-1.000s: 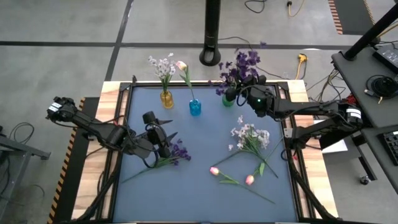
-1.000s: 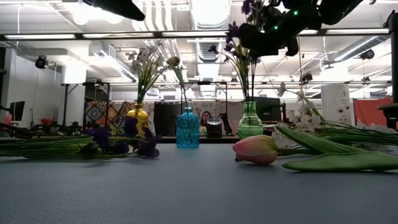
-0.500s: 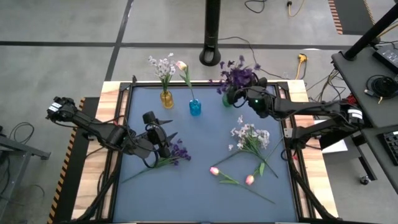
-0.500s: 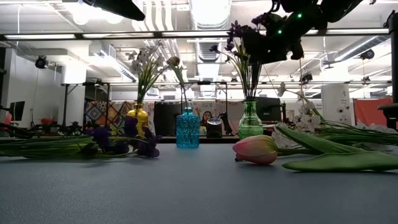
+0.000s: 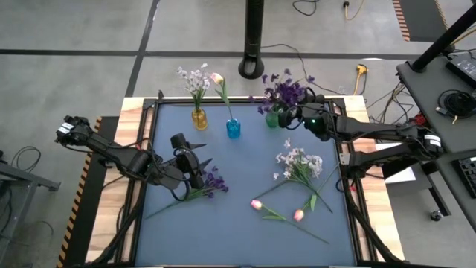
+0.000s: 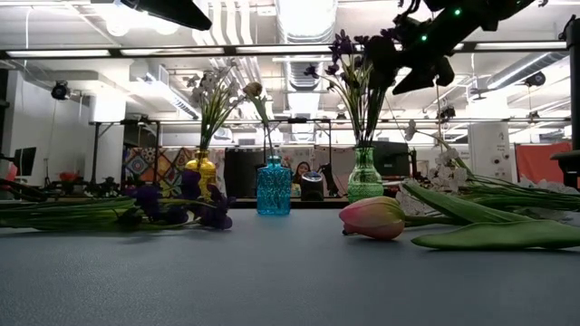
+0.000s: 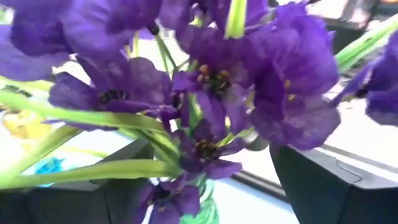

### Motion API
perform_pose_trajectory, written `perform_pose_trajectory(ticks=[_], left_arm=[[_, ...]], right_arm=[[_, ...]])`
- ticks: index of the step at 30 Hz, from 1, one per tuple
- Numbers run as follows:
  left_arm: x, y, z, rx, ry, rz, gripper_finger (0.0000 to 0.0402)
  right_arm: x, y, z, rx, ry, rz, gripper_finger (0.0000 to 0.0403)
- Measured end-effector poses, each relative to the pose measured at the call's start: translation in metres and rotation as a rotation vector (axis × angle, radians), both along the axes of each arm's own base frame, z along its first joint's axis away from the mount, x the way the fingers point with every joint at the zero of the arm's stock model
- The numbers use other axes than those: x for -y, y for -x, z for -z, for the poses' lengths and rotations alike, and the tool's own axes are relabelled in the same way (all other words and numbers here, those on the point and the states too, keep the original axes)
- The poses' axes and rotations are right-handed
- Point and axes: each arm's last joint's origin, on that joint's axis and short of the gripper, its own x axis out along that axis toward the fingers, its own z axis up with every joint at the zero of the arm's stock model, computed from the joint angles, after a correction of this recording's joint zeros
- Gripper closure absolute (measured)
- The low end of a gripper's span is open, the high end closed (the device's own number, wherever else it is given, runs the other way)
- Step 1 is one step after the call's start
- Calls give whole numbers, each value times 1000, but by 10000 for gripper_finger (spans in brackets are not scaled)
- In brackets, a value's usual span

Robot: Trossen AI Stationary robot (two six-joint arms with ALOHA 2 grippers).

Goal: Sort flowers into vase by color
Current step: Put the top purple flower into the green vase, then put the left pink flower into the blue vase

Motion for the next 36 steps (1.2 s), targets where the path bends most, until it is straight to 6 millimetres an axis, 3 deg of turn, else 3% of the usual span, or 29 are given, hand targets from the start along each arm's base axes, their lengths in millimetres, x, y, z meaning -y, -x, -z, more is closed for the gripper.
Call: perform_pose_trajectory(ticks=[8,16,27,36], left_arm=[[1,0,1,-4,28,22,166],[3,0,4,-32,115,96,166],[7,3,11,-74,365,156,166],[9,5,32,-200,551,43,166]], right_arm=[[-6,12,-7,51,-59,-49,61],[-11,24,-4,52,-166,-49,61],[-22,33,10,-29,-343,-65,62],[-40,28,15,-60,-452,-210,62]])
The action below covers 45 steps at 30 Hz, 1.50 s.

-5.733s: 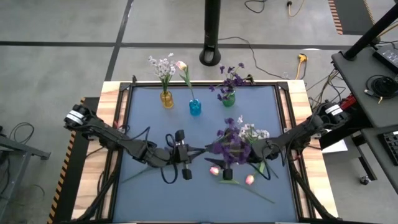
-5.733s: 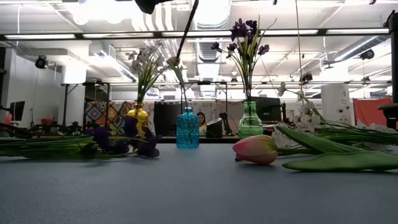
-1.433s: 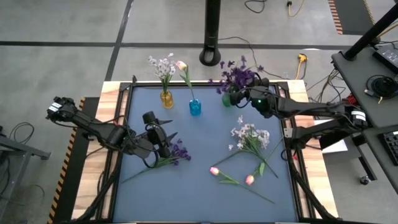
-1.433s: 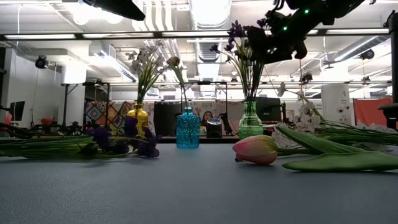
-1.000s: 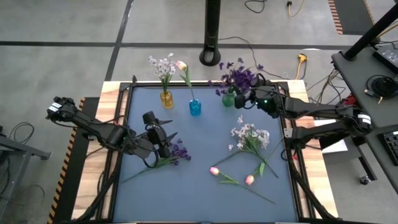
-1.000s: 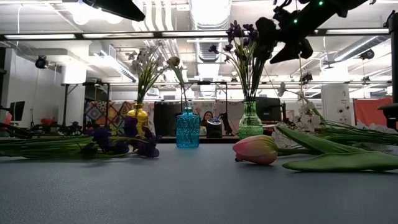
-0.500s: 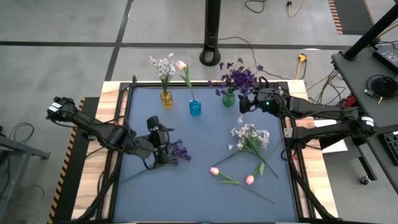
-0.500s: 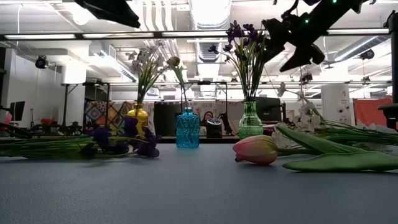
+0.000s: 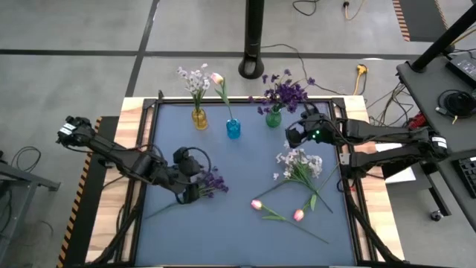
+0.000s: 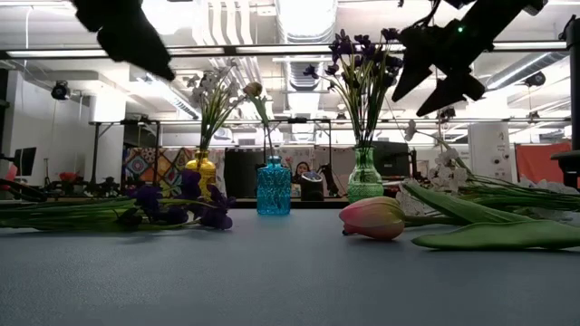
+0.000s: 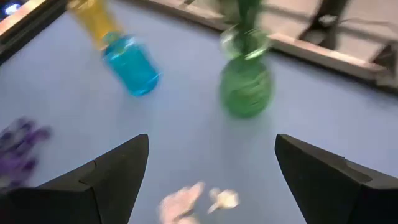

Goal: Sort flowers into vase by color
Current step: Put the left pink flower into the blue vase

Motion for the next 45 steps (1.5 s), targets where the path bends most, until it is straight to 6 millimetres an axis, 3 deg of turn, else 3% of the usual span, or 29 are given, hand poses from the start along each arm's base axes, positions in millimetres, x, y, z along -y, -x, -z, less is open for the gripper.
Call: perform_pose_trajectory(ticks=[13,23,34,41,45], left_arm=[[8,-13,20,-89,-12,26,166],[11,-22,16,-10,-40,73,166],[11,-22,15,-4,-50,84,166],[11,-22,15,-7,-56,90,166],[11,-22,16,-10,-61,95,166]], right_arm=[[-72,-18,15,-70,-81,-420,62],[-140,-38,57,-224,-123,-712,62],[-199,-79,80,-330,-63,-822,62],[-223,-100,100,-549,-28,-800,62],[-237,-109,104,-583,-41,-809,67]])
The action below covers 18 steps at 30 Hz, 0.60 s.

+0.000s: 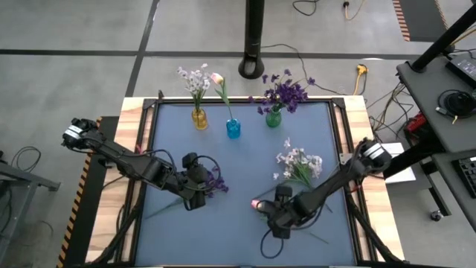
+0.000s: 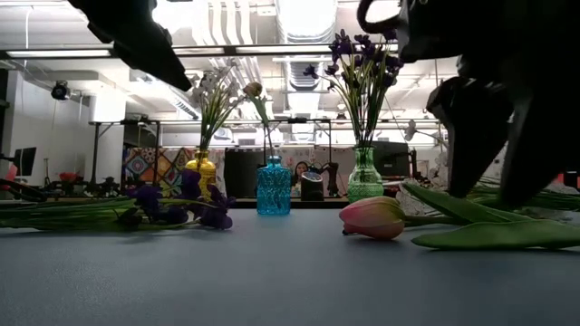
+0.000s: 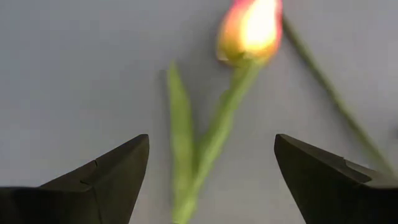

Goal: Sort flowers into vase by color
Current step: Put the left pink flower into the blue vase

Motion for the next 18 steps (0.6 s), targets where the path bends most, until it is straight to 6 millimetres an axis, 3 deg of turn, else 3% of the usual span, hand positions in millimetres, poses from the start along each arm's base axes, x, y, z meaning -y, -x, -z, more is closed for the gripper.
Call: perform_pose_trajectory(ticks=[7,18], left_arm=[[0,0,0,-5,-14,14,166],[0,0,0,-6,-14,14,166]], right_arm=[[-12,1,12,-100,7,49,119],[-17,4,20,-143,-23,100,260]])
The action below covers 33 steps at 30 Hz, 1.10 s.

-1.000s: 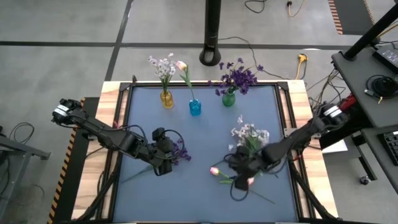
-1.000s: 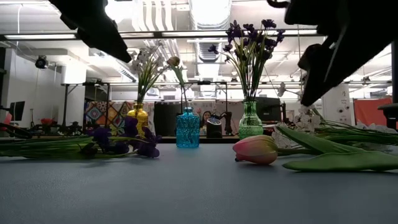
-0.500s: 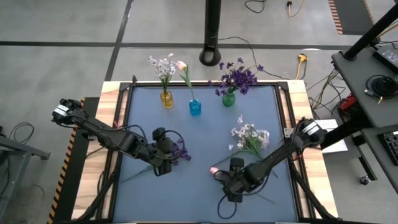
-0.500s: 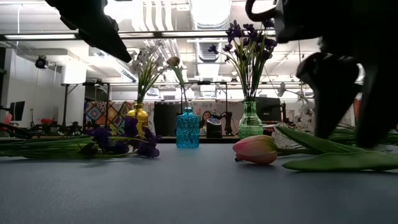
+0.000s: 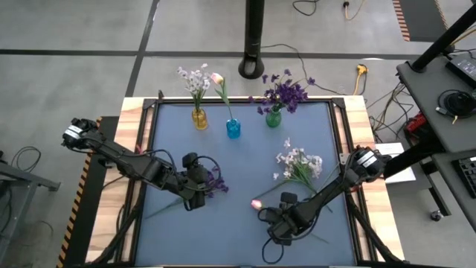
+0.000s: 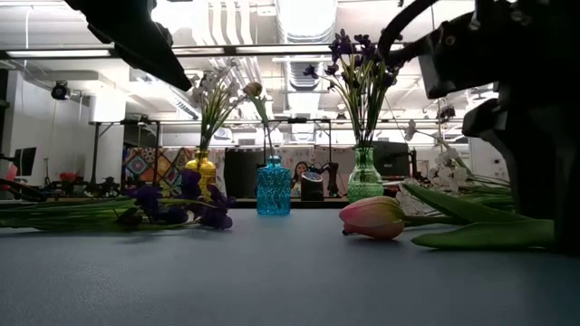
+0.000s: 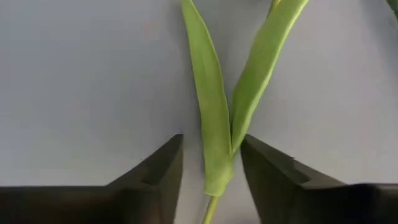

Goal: Sort flowers into vase by color
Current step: Put the left pink flower into the blue vase

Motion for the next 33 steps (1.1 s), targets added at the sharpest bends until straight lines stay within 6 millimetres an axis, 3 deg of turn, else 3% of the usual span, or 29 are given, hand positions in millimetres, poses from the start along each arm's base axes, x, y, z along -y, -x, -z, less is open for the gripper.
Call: perform_pose_trajectory(ticks=[11,20,26,33], left_arm=[[0,0,0,1,2,-3,166],[2,1,0,5,15,-9,166],[16,7,0,11,35,29,166],[32,15,4,29,16,23,166]], right_arm=[[0,0,0,-1,5,-8,384],[2,-1,-3,15,13,-20,385],[12,-10,-30,170,107,-39,385],[44,-35,-80,463,95,-45,385]])
